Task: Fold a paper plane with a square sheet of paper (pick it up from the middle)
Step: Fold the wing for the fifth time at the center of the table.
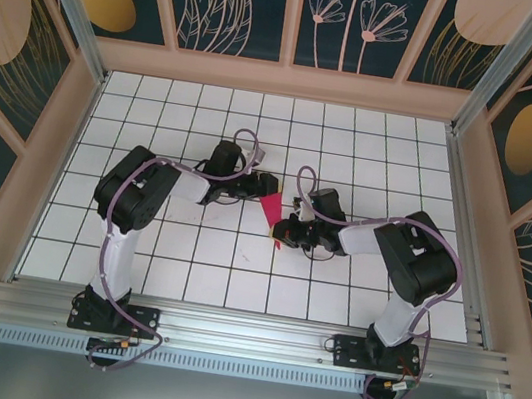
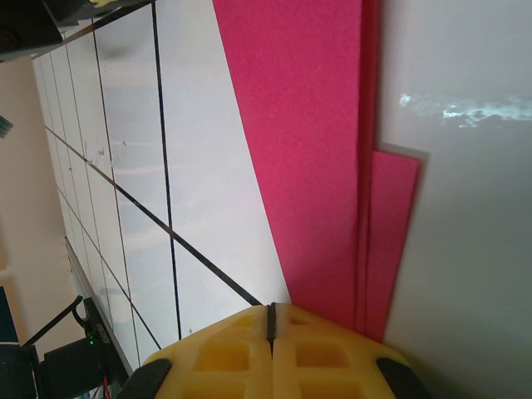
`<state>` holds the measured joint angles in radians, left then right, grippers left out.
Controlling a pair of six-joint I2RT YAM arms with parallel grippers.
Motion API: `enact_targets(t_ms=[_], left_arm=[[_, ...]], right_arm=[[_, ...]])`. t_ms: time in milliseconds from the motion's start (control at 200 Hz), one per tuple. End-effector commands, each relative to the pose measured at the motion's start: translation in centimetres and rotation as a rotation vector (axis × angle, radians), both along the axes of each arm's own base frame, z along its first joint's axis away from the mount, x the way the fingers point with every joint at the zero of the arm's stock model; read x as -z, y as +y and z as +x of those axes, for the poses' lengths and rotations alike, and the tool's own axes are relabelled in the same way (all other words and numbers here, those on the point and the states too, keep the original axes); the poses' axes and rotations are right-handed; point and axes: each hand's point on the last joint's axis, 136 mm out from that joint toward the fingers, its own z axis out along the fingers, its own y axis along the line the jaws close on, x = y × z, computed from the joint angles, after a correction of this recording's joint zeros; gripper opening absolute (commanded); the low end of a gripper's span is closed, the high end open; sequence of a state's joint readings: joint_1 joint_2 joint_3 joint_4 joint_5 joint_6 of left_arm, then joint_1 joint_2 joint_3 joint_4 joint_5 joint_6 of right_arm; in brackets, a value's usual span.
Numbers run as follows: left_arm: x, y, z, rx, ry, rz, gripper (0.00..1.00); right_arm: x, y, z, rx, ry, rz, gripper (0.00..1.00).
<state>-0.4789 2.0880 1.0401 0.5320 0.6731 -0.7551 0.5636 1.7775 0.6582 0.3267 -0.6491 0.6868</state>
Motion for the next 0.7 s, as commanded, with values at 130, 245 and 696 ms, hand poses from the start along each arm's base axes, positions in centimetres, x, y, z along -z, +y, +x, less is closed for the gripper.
enact_targets(t_ms=[130, 245, 696], left_arm=[[3.3, 2.8, 2.8, -0.096, -0.039, 0.114, 0.52], [3.1, 2.9, 3.4, -0.096, -0.056, 0.120, 0.52], [3.1, 3.7, 4.9, -0.092, -0.067, 0.114, 0.54]], right_arm=[[6.7, -4.9, -4.7, 0.035, 0.225, -0.246, 0.00], [6.7, -4.9, -4.8, 0.032, 0.225, -0.246, 0.00], [6.9, -4.8, -4.8, 0.029, 0.232, -0.247, 0.00]])
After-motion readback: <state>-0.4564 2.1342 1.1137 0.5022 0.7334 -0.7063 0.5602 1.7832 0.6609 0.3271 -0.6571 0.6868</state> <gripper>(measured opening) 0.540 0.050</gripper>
